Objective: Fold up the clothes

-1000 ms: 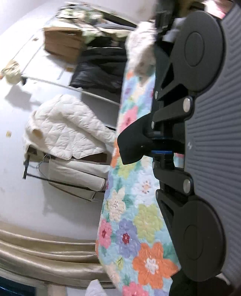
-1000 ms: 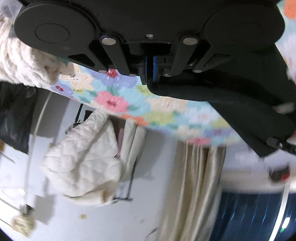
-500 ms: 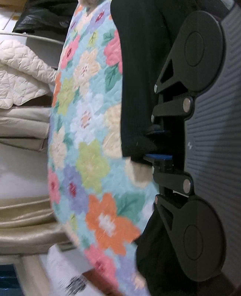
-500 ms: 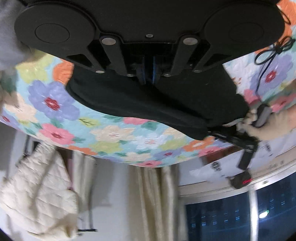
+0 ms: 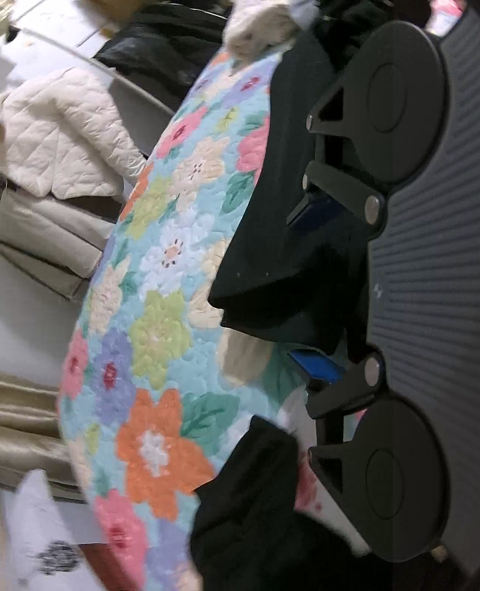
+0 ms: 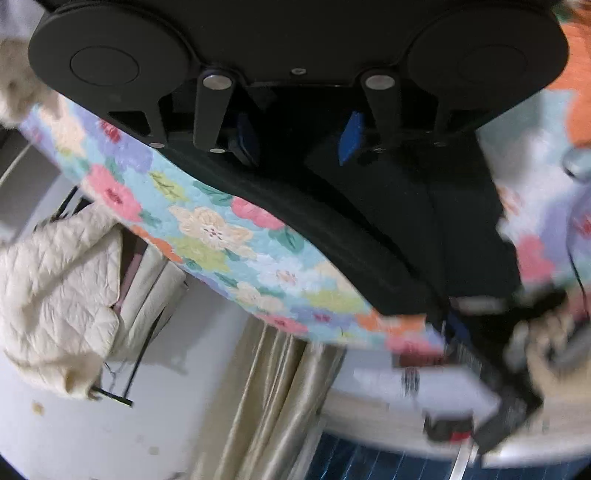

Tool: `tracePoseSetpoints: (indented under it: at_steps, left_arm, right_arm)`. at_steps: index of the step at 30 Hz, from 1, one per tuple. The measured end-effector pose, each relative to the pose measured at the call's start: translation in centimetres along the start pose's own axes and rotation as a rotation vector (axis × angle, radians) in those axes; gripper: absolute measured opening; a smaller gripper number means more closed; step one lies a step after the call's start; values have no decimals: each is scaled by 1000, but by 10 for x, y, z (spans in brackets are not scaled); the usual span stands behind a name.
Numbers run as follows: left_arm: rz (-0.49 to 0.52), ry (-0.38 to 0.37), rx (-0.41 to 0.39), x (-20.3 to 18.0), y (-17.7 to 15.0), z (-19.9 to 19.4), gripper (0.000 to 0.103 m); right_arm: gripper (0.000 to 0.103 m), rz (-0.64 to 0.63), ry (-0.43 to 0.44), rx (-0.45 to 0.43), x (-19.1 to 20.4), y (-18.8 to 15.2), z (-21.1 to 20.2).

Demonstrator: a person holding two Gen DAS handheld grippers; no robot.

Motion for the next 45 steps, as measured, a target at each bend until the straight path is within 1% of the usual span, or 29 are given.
tracePoseSetpoints:
  at_steps: [1, 2, 4, 7, 9, 10, 13, 15, 18, 20, 21, 22, 23, 24, 26, 27, 28, 29, 30, 32, 34, 36, 38, 39, 40, 41, 43, 44, 45]
  left_arm:
    - [-17, -7, -1, 0, -2, 5, 56]
    - [-28, -4, -8, 0, -3, 7, 30]
    - [5, 17, -43, -3, -1, 4, 7]
    - [114, 41, -161, -22, 12, -22, 7]
    - [182, 30, -226, -42, 18, -42, 7]
    - [183, 16, -237, -48, 20, -48, 7]
    - [159, -33, -254, -63, 23, -62, 6]
    - [113, -81, -255, -68, 25, -75, 6]
    - [34, -142, -258, -66, 32, -97, 6]
    - [-16, -173, -273, -60, 36, -113, 6]
    - [-42, -186, -276, -56, 38, -121, 6]
    - [-63, -189, -280, -51, 39, -127, 6]
    - [-83, -191, -280, -46, 38, -134, 6]
    - [-105, -193, -273, -39, 37, -139, 6]
    - [-137, -185, -242, -27, 28, -146, 6]
    - [-149, -173, -221, -19, 20, -145, 6]
    - [-148, -133, -196, -11, 10, -139, 6]
    - [-143, -86, -169, -2, -1, -130, 6]
    - [-110, -13, -134, 7, -12, -115, 7]
    - [-70, 46, -157, 7, -14, -112, 8]
    - [-35, 93, -192, 5, -12, -111, 6]
    - [1, 139, -226, 3, -11, -111, 10]
    - [36, 186, -261, 1, -10, -112, 14]
    - [66, 202, -325, -6, -5, -124, 18]
    - [100, 202, -389, -17, -1, -138, 30]
    - [133, 174, -426, -30, -2, -147, 40]
    - [187, 47, -395, -63, -12, -144, 43]
    - [196, -6, -351, -77, -21, -135, 43]
    - [199, -55, -300, -91, -31, -125, 43]
  right_arm:
    - [55, -46, -62, 50, -1, -4, 8]
    - [55, -69, -85, 62, 2, -5, 10]
    - [55, -91, -113, 62, 5, -5, 9]
    - [55, -166, -171, 46, 11, 1, 0]
    - [55, -174, -184, 15, 14, 6, -7]
    - [57, -180, -191, 8, 14, 8, -8]
    - [58, -223, -231, 3, 14, 11, -7]
    - [60, -272, -260, 17, 15, 10, -5]
    - [66, -276, -244, 36, 14, 4, 2]
    - [65, -226, -220, 30, 10, 1, 5]
    - [58, -171, -187, 13, 6, 1, 3]
    - [34, -111, -151, -5, 3, 1, 2]
    - [14, -40, -115, -29, -3, 3, -3]
    - [2, 32, -78, -53, -8, 5, -9]
    - [2, 131, -16, -131, -15, 12, -27]
    - [2, 187, 32, -184, -17, 17, -41]
    - [3, 238, 94, -232, -17, 22, -56]
    - [3, 272, 149, -253, -15, 21, -65]
    - [3, 302, 203, -267, -12, 20, -75]
    - [3, 348, 284, -233, -3, 4, -77]
    - [4, 363, 325, -153, 4, -14, -67]
    - [5, 365, 347, -76, 10, -25, -56]
    - [11, 383, 366, -72, 8, -25, -52]
    - [16, 402, 377, -87, 6, -24, -54]
    - [22, 423, 387, -102, 4, -22, -57]
    - [26, 450, 409, -133, 3, -20, -63]
    - [40, 509, 458, -203, -2, -14, -75]
    - [44, 535, 468, -238, -5, -11, -82]
    - [52, 556, 463, -272, -12, -9, -88]
Point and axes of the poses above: each gripper's, at about its wrist camera, not at the fingertips, and z roughly the way its jaws point, x to its left, y to its top, the point moved 10 cm from there along z, roughly the way its jaws point, and after that the axes turned 14 degrees about y, right-handed, at the moved point
